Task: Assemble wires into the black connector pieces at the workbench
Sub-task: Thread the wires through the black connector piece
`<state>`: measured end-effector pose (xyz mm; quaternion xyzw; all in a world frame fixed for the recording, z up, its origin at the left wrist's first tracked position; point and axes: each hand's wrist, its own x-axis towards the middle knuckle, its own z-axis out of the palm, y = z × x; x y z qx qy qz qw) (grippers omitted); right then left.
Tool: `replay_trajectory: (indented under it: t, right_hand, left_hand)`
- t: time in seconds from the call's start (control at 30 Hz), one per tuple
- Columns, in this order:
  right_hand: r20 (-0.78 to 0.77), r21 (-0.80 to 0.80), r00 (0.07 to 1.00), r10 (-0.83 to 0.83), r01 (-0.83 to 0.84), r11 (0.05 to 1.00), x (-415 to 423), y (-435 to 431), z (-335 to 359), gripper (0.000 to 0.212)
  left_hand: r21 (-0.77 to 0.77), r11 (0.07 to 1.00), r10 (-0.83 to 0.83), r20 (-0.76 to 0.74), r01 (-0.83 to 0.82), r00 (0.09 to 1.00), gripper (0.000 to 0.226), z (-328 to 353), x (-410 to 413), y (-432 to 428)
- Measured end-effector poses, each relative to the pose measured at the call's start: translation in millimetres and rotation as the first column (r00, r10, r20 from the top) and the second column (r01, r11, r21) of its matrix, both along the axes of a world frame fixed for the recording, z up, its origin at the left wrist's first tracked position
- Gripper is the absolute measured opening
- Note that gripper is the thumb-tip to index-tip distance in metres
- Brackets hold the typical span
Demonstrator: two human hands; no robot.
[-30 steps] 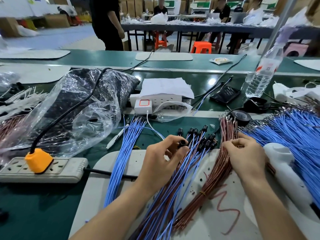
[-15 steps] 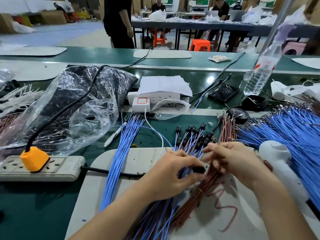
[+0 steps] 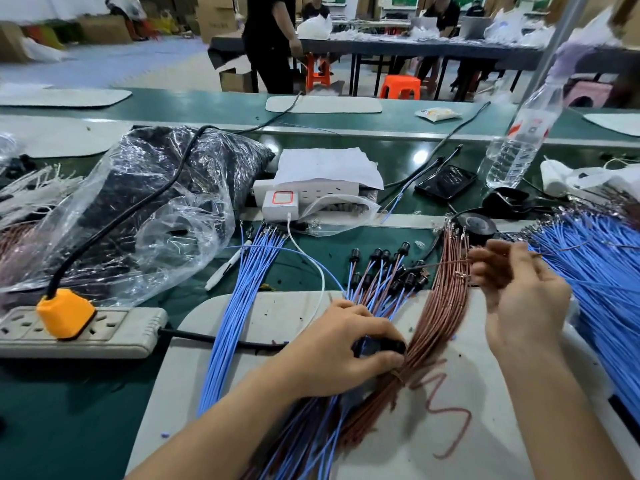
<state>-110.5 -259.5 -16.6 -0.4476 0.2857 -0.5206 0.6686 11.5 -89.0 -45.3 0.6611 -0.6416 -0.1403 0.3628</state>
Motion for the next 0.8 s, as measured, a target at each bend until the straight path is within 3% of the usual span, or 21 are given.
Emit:
replay_trajectory:
  t: [0.13, 0.23, 0.33, 0.4, 0.57, 0.8]
  right_hand:
    - [0.075, 0.057, 0.993, 0.093, -0.098, 0.994, 2.1, 12.5, 11.7, 0.038]
    - [0.112, -0.104, 0.973, 0.203, -0.192, 0.976, 4.2, 30.6, 21.7, 0.031]
    - [0.004, -0.382, 0.966, 0.26, -0.239, 0.893, 4.1, 49.0, 26.4, 0.021]
    - [-0.077, -0.48, 0.97, 0.233, -0.24, 0.844, 6.0, 60.5, 26.9, 0.022]
    - [-0.181, -0.614, 0.973, 0.144, -0.226, 0.756, 8.5, 66.7, 22.3, 0.02]
    - [-0.233, -0.678, 0.968, 0.096, -0.232, 0.698, 9.7, 64.3, 15.1, 0.019]
  left_hand:
    - [-0.132, 0.983, 0.099, -0.222, -0.13, 0.97, 0.013, 3.5, 0.0, -2.6]
    - [-0.208, 0.942, 0.184, -0.333, -0.262, 0.925, 0.012, 5.5, 4.8, -2.2]
    - [-0.234, 0.914, 0.247, -0.329, -0.332, 0.912, 0.019, 7.5, 7.0, -1.6]
    - [-0.223, 0.906, 0.283, -0.31, -0.359, 0.908, 0.02, 8.3, 6.8, -1.5]
    - [-0.214, 0.905, 0.302, -0.288, -0.368, 0.909, 0.019, 9.1, 7.7, -1.6]
    - [-0.244, 0.896, 0.309, -0.254, -0.37, 0.916, 0.023, 9.1, 6.3, -2.8]
